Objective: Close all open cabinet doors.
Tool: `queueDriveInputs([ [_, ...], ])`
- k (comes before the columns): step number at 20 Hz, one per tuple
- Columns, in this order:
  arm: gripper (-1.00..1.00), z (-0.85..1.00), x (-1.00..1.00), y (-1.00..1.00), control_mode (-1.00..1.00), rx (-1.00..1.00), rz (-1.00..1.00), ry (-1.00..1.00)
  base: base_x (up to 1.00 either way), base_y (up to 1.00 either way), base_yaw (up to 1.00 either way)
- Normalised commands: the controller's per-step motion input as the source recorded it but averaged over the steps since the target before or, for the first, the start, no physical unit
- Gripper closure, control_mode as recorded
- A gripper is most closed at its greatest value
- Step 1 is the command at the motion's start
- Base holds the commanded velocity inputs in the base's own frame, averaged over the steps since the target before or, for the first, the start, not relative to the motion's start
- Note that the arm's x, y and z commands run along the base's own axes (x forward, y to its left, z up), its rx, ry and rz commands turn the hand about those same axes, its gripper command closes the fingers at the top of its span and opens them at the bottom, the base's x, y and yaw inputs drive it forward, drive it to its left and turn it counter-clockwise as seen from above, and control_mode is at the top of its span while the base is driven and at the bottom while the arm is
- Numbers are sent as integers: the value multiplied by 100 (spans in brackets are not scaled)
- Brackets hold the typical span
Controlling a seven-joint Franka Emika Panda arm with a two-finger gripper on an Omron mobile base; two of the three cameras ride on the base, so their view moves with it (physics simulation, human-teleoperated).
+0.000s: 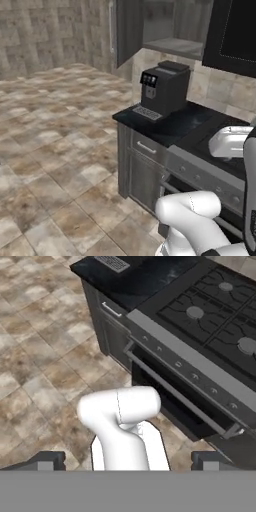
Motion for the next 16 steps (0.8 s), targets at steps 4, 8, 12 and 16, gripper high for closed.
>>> queueDriveInputs([
  [4, -100, 0, 0, 0, 100, 0, 0, 0, 31, 64, 29],
  [8, -100, 0, 0, 0, 100, 0, 0, 0, 41, 56, 31],
  [12, -100, 0, 0, 0, 100, 0, 0, 0, 60, 32, 11],
  [16, -100, 0, 0, 0, 100, 0, 0, 0, 75, 43, 0],
])
